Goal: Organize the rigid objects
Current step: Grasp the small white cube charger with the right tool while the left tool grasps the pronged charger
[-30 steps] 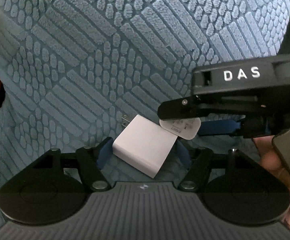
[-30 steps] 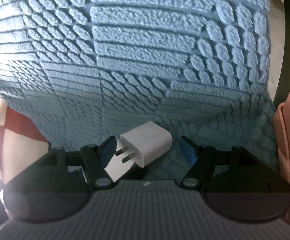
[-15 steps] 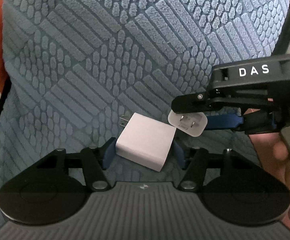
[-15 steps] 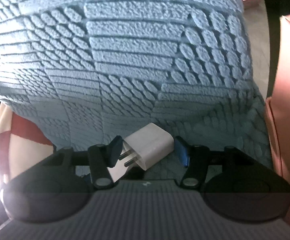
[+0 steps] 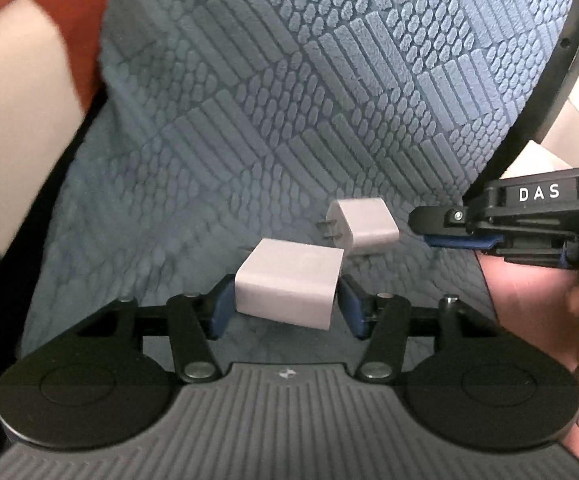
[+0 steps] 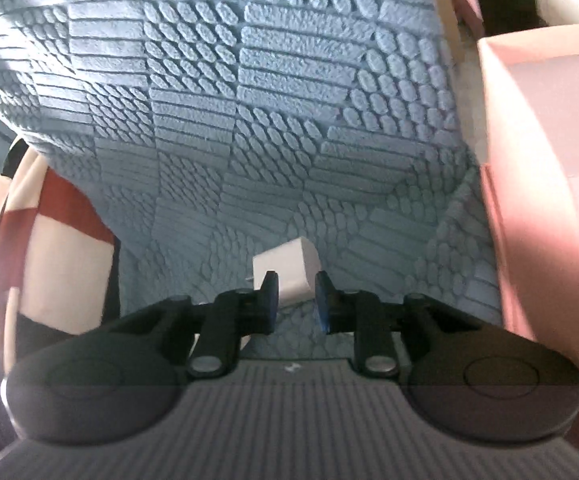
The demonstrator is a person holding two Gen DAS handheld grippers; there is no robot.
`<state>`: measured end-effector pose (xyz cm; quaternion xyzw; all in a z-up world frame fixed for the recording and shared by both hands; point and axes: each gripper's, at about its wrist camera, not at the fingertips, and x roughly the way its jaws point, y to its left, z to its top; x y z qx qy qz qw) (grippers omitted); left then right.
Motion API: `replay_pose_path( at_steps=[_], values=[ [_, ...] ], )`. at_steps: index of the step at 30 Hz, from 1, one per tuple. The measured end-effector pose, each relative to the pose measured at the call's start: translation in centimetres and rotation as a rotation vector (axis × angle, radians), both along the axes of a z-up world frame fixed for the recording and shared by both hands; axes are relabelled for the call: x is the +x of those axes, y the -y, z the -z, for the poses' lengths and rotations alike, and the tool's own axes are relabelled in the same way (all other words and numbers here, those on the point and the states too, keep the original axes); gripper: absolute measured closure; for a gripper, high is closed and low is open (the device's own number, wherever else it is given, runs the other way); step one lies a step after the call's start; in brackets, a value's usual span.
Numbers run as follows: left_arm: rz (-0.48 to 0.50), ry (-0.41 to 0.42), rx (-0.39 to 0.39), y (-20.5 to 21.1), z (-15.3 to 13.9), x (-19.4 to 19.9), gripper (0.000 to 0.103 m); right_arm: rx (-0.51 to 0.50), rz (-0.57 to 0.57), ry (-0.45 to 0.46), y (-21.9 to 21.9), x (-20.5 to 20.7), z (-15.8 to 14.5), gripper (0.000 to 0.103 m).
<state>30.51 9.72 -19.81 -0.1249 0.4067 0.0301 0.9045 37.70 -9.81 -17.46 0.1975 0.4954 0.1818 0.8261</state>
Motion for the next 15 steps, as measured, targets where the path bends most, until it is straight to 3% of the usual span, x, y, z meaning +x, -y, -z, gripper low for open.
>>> replay_pose_path(
  at_steps=[6,9,13,15],
  values=[
    [-0.012,-0.003,-0.012,-0.3,-0.8,-3.7,0.045,-0.019,0.03,0.052,0.4,0.8,-1.7,0.078],
    [-0.026,-0.011,-0.03,-0.8,-0.8,-4.8,0.045,-0.047,0.041,0.061,0.2,1.7,-2.0,0.072],
    [-0.016,-0.019,-0.052,-0.8,-0.7,-4.8,0.045,-0.054,0.054,0.071,0.7,2.3,-1.9,0.036],
    [-0.012,-0.019,-0.053,-0.7,-0.8,-5.0,0.045,-0.068,0.053,0.08,0.3,2.7,-1.8,0.033]
  ],
)
